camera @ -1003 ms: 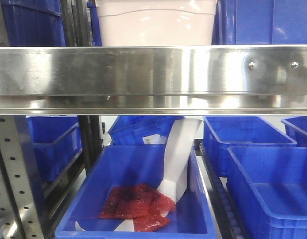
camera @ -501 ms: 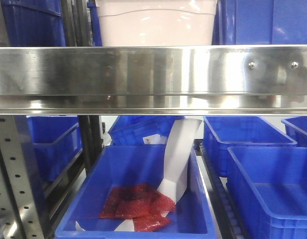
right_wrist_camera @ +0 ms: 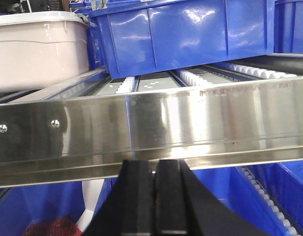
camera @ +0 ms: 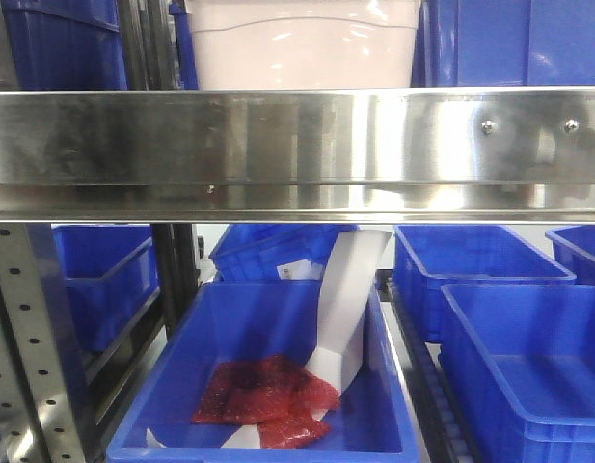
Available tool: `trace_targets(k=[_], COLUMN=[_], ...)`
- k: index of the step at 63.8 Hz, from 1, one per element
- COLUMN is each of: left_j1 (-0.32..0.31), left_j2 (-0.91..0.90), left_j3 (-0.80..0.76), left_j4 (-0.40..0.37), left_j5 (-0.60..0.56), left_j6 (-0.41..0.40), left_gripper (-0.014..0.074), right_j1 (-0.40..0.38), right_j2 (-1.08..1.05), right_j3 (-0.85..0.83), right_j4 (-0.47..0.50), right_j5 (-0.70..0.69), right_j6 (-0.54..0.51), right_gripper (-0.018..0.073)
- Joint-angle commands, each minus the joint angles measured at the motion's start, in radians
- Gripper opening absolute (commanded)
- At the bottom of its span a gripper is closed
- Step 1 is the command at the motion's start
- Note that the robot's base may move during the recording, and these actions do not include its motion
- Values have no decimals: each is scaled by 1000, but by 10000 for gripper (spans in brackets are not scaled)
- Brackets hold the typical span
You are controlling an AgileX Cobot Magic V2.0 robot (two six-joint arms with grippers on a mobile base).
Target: Grab white bin and place on right shelf
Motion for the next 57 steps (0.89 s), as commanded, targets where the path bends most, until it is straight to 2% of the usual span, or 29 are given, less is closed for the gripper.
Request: trace_targets(k=[1, 57], left_j1=[-7, -7], left_j2=[-11, -11], left_j3=[22, 22], left_j4=[4, 4], left_j5=[-97, -97], left_j6=[-9, -9], left_gripper=[-116, -116], right_j1=[-2, -2], right_j2=[-8, -8], right_j3=[-6, -6], right_j4=[-3, -3], right_j5=[-95, -95], right_j6=[-2, -2], right_gripper=[62, 62])
